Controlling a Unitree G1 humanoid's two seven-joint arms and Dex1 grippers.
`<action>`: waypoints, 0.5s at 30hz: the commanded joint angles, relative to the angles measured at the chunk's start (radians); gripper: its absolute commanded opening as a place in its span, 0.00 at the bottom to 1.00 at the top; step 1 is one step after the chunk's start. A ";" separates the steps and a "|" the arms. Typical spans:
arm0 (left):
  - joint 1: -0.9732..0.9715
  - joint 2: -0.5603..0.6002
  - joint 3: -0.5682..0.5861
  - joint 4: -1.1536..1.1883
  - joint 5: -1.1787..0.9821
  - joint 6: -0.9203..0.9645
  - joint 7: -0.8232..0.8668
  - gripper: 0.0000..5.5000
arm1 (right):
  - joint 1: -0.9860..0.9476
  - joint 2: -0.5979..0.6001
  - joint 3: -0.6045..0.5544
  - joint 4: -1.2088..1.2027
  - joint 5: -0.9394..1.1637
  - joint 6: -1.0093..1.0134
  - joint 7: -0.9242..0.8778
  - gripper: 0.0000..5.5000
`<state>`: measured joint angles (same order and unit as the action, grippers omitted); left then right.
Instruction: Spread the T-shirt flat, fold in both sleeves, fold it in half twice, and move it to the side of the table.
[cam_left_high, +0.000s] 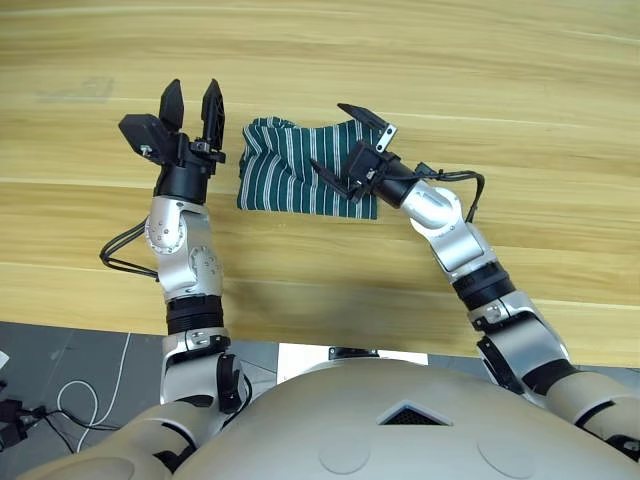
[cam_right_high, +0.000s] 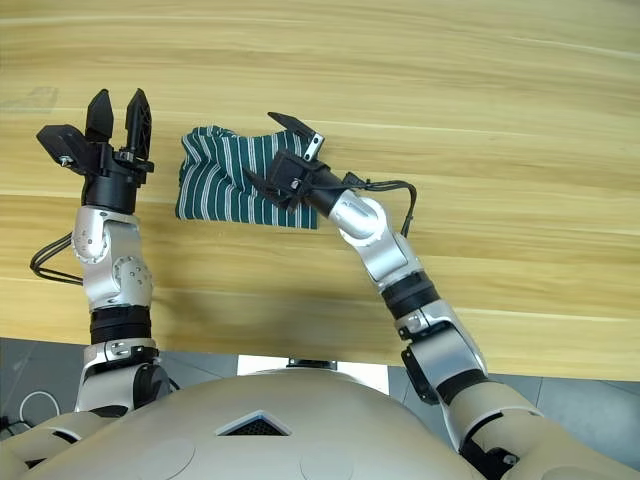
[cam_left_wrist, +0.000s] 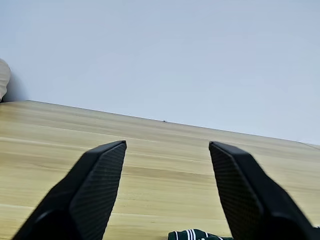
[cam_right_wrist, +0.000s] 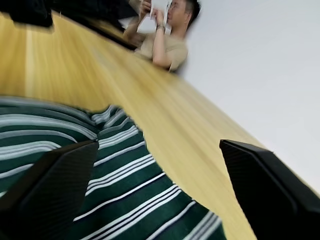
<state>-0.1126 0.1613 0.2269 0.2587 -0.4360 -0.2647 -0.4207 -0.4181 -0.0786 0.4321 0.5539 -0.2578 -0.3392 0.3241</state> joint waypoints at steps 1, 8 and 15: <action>-0.033 -0.037 -0.012 0.018 0.010 0.009 0.014 0.56 | -0.159 0.076 -0.039 0.329 0.000 0.003 -0.057 0.81; -0.054 -0.061 0.001 0.007 0.008 0.036 0.058 0.56 | -0.305 0.073 -0.270 0.642 0.138 0.086 -0.192 0.81; -0.046 -0.073 0.033 0.017 -0.015 0.042 0.073 0.56 | -0.243 -0.028 -0.512 0.650 0.304 0.156 -0.264 0.81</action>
<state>-0.1537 0.0939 0.2506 0.2709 -0.4373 -0.2325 -0.3560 -0.7046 -0.0857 -0.0298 1.2041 0.0053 -0.2325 0.0876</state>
